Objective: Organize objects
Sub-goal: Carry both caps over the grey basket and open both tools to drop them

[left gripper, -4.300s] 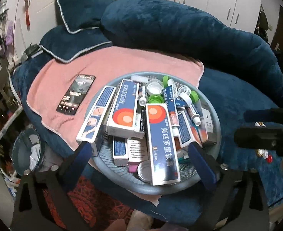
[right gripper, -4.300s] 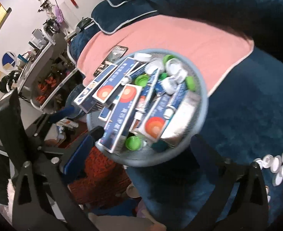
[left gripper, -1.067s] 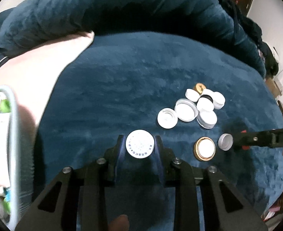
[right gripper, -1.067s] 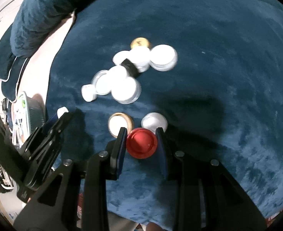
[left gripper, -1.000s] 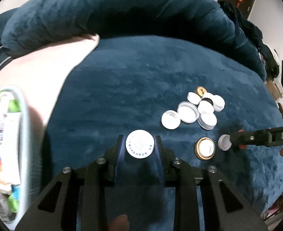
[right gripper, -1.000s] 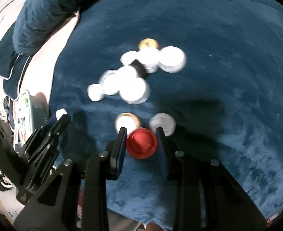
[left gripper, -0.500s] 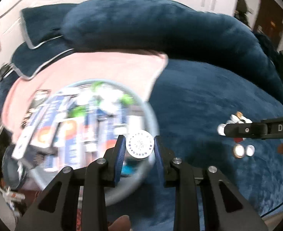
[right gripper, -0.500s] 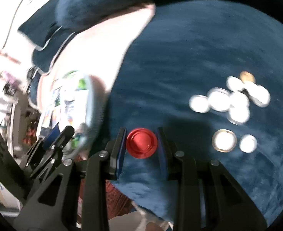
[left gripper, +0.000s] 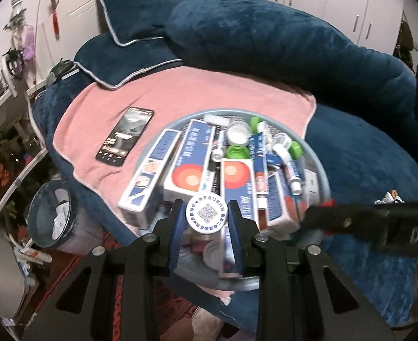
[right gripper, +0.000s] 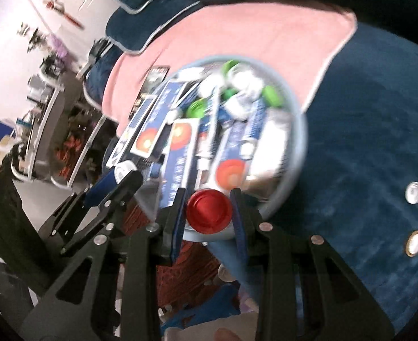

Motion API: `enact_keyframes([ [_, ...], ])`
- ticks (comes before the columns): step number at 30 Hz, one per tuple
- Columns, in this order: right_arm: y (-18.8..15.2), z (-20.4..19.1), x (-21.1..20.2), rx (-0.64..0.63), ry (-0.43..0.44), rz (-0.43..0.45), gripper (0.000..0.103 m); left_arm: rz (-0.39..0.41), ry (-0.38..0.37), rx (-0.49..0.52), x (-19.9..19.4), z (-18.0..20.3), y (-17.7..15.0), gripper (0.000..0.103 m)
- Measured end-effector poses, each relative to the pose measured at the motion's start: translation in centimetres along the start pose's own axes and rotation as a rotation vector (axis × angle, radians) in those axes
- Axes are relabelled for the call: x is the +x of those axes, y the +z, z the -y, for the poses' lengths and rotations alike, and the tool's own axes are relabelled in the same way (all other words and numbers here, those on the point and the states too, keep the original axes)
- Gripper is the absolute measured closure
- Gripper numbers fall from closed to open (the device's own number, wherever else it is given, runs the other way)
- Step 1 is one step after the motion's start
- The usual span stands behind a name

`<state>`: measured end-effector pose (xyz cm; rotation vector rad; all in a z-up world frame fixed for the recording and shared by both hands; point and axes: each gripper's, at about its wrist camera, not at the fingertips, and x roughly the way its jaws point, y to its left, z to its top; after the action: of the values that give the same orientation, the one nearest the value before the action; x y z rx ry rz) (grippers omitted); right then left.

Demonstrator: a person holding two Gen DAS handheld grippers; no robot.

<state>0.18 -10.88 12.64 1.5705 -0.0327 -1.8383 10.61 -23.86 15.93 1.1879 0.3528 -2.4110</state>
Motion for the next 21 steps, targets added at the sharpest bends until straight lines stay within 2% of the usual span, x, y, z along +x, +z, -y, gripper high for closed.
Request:
enact_keyframes([
  [2,-0.1,-0.7,1.3,-0.006,0.012,-0.038,0.072,-0.003,0.017,-0.009,0.0,-0.5,-0.1,0.073],
  [3,-0.2,-0.9,1.6,-0.006,0.007,-0.052,0.071,-0.008,0.024,-0.012,0.1,-0.7,-0.2,0.066],
  [4,-0.2,-1.0,1.7,-0.007,0.001,-0.059,0.071,-0.014,0.029,-0.016,0.2,-0.8,-0.2,0.048],
  [6,-0.4,-1.2,2.1,-0.030,-0.040,-0.070,0.061,-0.014,0.057,-0.031,0.4,-1.2,-0.1,0.039],
  [8,-0.4,-0.8,1.8,-0.034,-0.079,-0.059,0.036,-0.006,0.056,-0.059,0.3,-1.9,0.0,0.025],
  [9,-0.3,-0.7,1.6,-0.029,-0.084,-0.051,0.032,-0.002,0.048,-0.072,0.2,-2.1,0.1,0.017],
  [10,-0.3,-0.3,1.4,-0.016,-0.077,-0.044,0.023,0.003,0.038,-0.080,0.0,-2.3,0.1,0.013],
  [11,-0.2,0.2,1.0,0.006,-0.058,-0.037,0.017,0.008,0.031,-0.083,-0.1,-2.3,0.2,0.012],
  [12,-0.2,0.6,0.7,0.021,-0.048,-0.031,0.015,0.011,0.033,-0.078,-0.3,-2.1,0.2,0.010],
  [16,-0.4,1.8,-0.3,0.057,-0.045,-0.019,0.013,0.022,0.044,-0.042,-0.7,-0.9,0.3,0.007],
  [21,-1.1,4.3,-1.2,0.116,-0.077,-0.022,0.012,0.013,0.007,-0.003,-0.6,1.5,0.4,0.005],
])
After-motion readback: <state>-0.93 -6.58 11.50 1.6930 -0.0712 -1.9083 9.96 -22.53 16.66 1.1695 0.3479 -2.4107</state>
